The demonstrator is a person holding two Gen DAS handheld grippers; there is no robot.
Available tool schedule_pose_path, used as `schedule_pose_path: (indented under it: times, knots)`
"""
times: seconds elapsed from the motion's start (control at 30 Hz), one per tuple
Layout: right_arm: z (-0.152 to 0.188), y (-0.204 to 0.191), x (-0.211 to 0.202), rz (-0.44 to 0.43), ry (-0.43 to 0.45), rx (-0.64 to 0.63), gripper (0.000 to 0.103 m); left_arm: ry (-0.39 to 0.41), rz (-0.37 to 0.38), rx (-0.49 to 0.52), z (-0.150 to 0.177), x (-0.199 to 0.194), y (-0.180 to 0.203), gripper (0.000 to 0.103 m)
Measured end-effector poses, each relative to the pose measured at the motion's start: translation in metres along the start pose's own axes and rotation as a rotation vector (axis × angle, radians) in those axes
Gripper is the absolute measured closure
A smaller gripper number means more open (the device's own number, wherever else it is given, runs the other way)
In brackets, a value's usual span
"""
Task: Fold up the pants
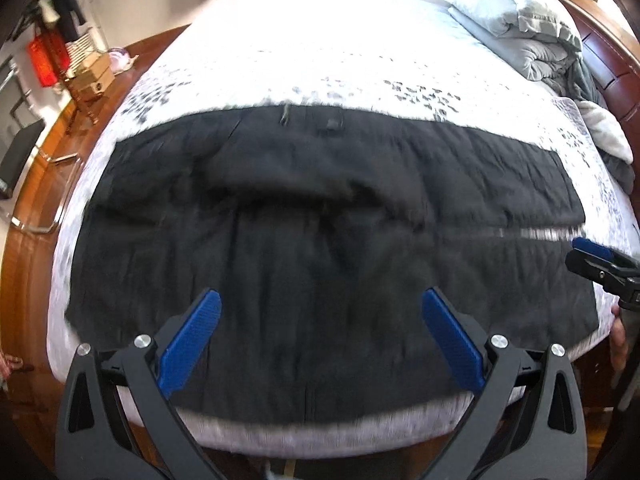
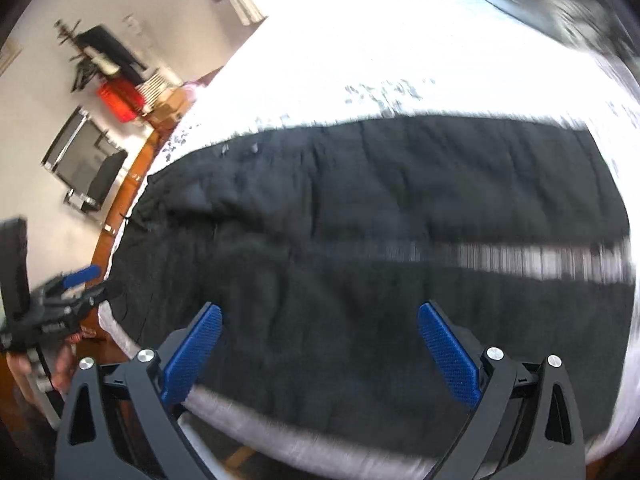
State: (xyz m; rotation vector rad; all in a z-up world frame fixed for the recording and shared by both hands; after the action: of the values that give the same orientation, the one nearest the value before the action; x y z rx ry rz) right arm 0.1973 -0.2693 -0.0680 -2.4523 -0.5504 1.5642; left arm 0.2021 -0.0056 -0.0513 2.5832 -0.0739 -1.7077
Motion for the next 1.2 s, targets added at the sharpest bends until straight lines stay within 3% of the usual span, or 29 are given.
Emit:
schedule_pose_path:
  times: [0.1,0.2,0.33,0.4,0.6,0.8,0.97,1.03,1.07,1.13,1.17,1.2]
  knots:
    - [-0.065,0.019,0.031,-0.076,-0.048,-0.061,0.004,-0.063,0.023,0.026,-0.064,0.04,0.013,0.003]
    - [-0.108,0.029,0.064,-0.141,-0.107,-0.131,0.004,-0.112,0.03,0.067,-0.111,0.079,0.028,0.003]
    - [-0.156,0.05,0.116,-0.125,-0.191,-0.209,0.004,-0.2,0.094,0.166,-0.167,0.144,0.053,0.003]
    - [-0.17,0.058,0.136,-0.147,-0.224,-0.229,0.004,-0.207,0.131,0.216,-0.186,0.167,0.06,0.003]
    - [-0.188,0.065,0.181,-0.208,-0.335,-0.381,0.004,-0.209,0.276,0.411,-0.211,0.21,0.077,0.003]
    - [-0.193,0.067,0.213,-0.189,-0.402,-0.489,0.004,-0.194,0.319,0.597,-0.212,0.237,0.092,0.003]
    - [-0.19,0.063,0.239,-0.15,-0.442,-0.555,0.003,-0.214,0.325,0.653,-0.214,0.253,0.1,0.003]
    - [-0.183,0.059,0.238,-0.131,-0.42,-0.615,0.011,-0.209,0.335,0.658,-0.215,0.253,0.102,0.003]
    - [-0.181,0.057,0.237,-0.131,-0.415,-0.627,0.022,-0.208,0.349,0.655,-0.217,0.252,0.103,0.003]
    - [-0.179,0.057,0.232,-0.13,-0.393,-0.617,0.043,-0.213,0.376,0.644,-0.218,0.25,0.105,0.003]
    - [-0.177,0.057,0.228,-0.127,-0.381,-0.63,0.064,-0.215,0.381,0.641,-0.219,0.248,0.106,0.003]
    - [-0.177,0.057,0.223,-0.12,-0.366,-0.647,0.079,-0.219,0.387,0.638,-0.218,0.247,0.107,0.003]
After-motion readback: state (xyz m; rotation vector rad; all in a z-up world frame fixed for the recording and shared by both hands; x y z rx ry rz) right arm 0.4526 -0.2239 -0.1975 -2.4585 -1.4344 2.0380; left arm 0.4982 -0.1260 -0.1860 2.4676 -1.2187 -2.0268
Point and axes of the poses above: each gripper's, at about its wrist camera, not at the fingertips, and x roughly the way its jaws point, y to its right, z to its underside, the point moved 5 cm from there along x, roughly the way its jaws point, and after that the axes turned 3 degrees about -x, right-handed, at the moved point
